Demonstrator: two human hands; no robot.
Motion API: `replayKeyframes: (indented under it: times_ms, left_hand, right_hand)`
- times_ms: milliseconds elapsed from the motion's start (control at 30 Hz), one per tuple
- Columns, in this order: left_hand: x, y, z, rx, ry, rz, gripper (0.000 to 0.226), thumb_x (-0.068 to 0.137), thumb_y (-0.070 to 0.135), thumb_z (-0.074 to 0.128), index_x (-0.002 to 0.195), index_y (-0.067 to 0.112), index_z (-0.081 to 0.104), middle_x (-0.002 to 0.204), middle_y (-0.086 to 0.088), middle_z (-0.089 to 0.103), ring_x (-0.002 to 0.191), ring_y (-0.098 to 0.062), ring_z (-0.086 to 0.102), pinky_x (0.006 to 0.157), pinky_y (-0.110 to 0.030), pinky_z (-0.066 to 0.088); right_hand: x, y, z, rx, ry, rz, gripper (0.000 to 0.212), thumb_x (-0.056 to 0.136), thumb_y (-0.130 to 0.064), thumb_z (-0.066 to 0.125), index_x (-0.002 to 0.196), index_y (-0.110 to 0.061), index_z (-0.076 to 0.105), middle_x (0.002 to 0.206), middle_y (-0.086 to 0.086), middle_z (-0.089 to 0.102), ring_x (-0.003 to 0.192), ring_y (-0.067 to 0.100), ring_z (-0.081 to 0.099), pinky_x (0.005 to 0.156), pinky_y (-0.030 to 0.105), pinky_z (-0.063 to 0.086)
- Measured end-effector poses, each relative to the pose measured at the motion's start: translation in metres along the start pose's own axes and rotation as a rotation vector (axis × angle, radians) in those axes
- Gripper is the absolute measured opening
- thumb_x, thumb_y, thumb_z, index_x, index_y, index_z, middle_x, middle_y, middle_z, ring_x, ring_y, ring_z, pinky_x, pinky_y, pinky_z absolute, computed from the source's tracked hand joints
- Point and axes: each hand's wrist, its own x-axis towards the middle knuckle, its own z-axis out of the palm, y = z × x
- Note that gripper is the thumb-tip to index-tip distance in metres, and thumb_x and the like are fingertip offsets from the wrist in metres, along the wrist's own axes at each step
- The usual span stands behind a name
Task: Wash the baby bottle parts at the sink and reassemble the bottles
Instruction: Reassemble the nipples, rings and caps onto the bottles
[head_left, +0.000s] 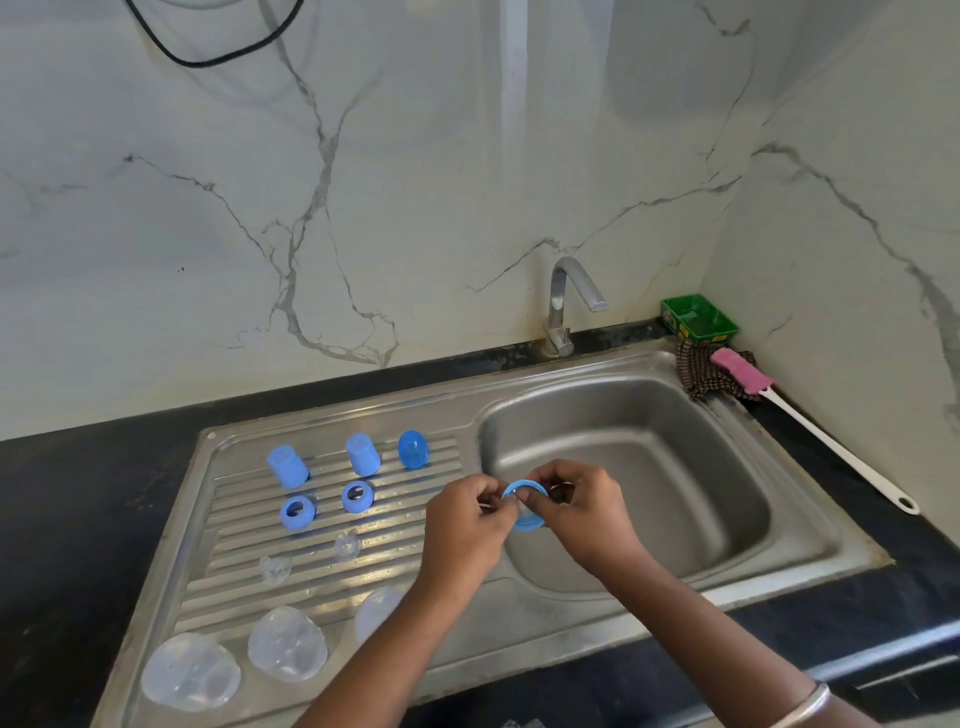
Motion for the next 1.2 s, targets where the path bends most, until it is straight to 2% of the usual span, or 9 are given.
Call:
replayKeyframes:
  times_ms: [100,233,400,567,700,933,1000,1067,1200]
  left_hand:
    - [0.0,0.004,0.01,0.018,0.028,0.024,0.003,0.085,0.022,0.074,0.083,0.023,0.075,0.07,0.01,0.071,0.068,-0.001,0.066,0.065,-0.023,0.053]
    - [0.004,0.007,0.02,-0.068,-0.005,-0.067,0.005,0.082,0.022,0.075,0.082,0.026,0.077,0.073,0.011,0.073,0.072,-0.005,0.07,0.074,-0.035,0.06]
    - [0.005,0.014,0.029,-0.196,-0.014,-0.129,0.007,0.077,0.026,0.073,0.082,0.026,0.079,0.076,0.0,0.076,0.079,-0.022,0.074,0.081,-0.052,0.059]
    - [0.007,0.022,0.041,-0.093,0.048,-0.086,0.01,0.083,0.015,0.074,0.087,0.022,0.079,0.075,0.008,0.075,0.073,-0.008,0.071,0.071,-0.032,0.059]
    - [0.005,0.029,0.049,-0.07,0.063,-0.088,0.008,0.084,0.014,0.076,0.091,0.018,0.079,0.076,0.007,0.075,0.073,-0.008,0.071,0.067,-0.023,0.056]
    - [-0.003,0.032,0.068,-0.007,0.146,-0.126,0.009,0.08,0.014,0.078,0.084,0.021,0.076,0.073,0.008,0.073,0.069,-0.005,0.068,0.062,-0.016,0.052]
    - [-0.003,0.031,0.07,-0.009,0.157,-0.121,0.008,0.081,0.016,0.078,0.085,0.023,0.076,0.075,0.01,0.074,0.071,-0.004,0.069,0.064,-0.019,0.054]
    - [-0.003,0.031,0.07,-0.025,0.154,-0.119,0.007,0.083,0.02,0.078,0.087,0.024,0.076,0.078,0.011,0.074,0.074,-0.004,0.07,0.069,-0.024,0.057]
    - [-0.005,0.033,0.073,-0.055,0.13,-0.126,0.006,0.087,0.021,0.075,0.092,0.023,0.078,0.08,0.006,0.075,0.078,-0.011,0.071,0.077,-0.044,0.06]
  right_hand:
    - [0.007,0.005,-0.008,-0.042,-0.001,0.001,0.018,0.077,-0.021,0.081,0.068,-0.03,0.069,0.069,-0.012,0.069,0.063,0.007,0.062,0.062,0.023,0.052]
    - [0.011,0.011,-0.015,-0.061,0.026,-0.018,0.021,0.078,-0.018,0.08,0.068,-0.03,0.066,0.068,-0.016,0.067,0.065,0.003,0.061,0.057,0.011,0.045]
    - [0.019,0.015,-0.034,0.103,-0.135,0.049,0.013,0.076,-0.021,0.083,0.074,-0.029,0.073,0.073,-0.01,0.073,0.068,0.009,0.07,0.066,0.029,0.059]
    - [0.027,0.017,-0.049,0.166,-0.216,0.07,0.016,0.071,-0.02,0.088,0.077,-0.026,0.075,0.076,-0.004,0.074,0.071,0.016,0.072,0.07,0.034,0.06]
    - [0.034,0.021,-0.057,0.154,-0.27,0.081,0.019,0.067,-0.016,0.09,0.077,-0.022,0.075,0.075,-0.001,0.074,0.073,0.022,0.072,0.072,0.043,0.062]
    - [0.035,0.031,-0.059,0.003,-0.232,0.056,0.023,0.063,-0.021,0.09,0.073,-0.029,0.071,0.071,-0.015,0.07,0.062,0.007,0.067,0.064,0.034,0.06]
    - [0.032,0.033,-0.062,0.05,-0.262,0.047,0.023,0.067,-0.02,0.088,0.076,-0.032,0.071,0.075,-0.015,0.071,0.065,0.005,0.069,0.066,0.032,0.06]
    - [0.033,0.035,-0.068,0.173,-0.34,0.064,0.024,0.068,-0.015,0.086,0.081,-0.032,0.074,0.08,-0.006,0.073,0.072,0.012,0.072,0.074,0.04,0.062]
    - [0.034,0.035,-0.074,0.22,-0.329,0.092,0.026,0.065,-0.013,0.087,0.082,-0.029,0.076,0.082,0.0,0.072,0.072,0.023,0.073,0.074,0.046,0.062]
